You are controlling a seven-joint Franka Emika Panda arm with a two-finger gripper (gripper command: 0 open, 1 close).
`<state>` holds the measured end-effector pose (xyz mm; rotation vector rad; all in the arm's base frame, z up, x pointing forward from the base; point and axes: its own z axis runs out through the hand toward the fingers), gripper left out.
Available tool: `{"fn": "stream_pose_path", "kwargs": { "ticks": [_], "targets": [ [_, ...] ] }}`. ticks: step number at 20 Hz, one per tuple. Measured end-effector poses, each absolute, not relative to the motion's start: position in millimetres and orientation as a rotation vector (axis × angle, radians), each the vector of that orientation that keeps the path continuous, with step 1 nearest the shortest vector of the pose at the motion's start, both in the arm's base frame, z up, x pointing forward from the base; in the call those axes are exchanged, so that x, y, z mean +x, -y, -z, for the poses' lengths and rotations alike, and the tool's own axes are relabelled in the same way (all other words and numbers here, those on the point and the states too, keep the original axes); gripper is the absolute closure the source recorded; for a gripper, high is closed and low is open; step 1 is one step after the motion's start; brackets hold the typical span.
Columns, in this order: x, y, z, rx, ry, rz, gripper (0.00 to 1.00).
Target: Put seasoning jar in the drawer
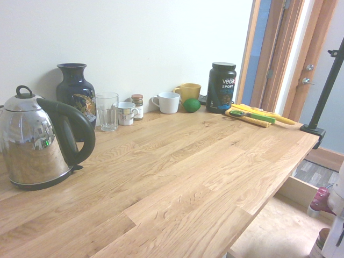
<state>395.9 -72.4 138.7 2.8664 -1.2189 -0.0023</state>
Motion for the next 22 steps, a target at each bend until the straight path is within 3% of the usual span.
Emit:
{"fn": "stream_pose_path", "kwargs": {
  "ticks": [1, 22],
  "targets": [
    [396.3, 71.8, -138.7, 2.865, 1.227, 0.003, 0.0],
    [400.4, 68.0, -170.1, 2.874, 1.26, -0.03, 0.0]
  ]
}}
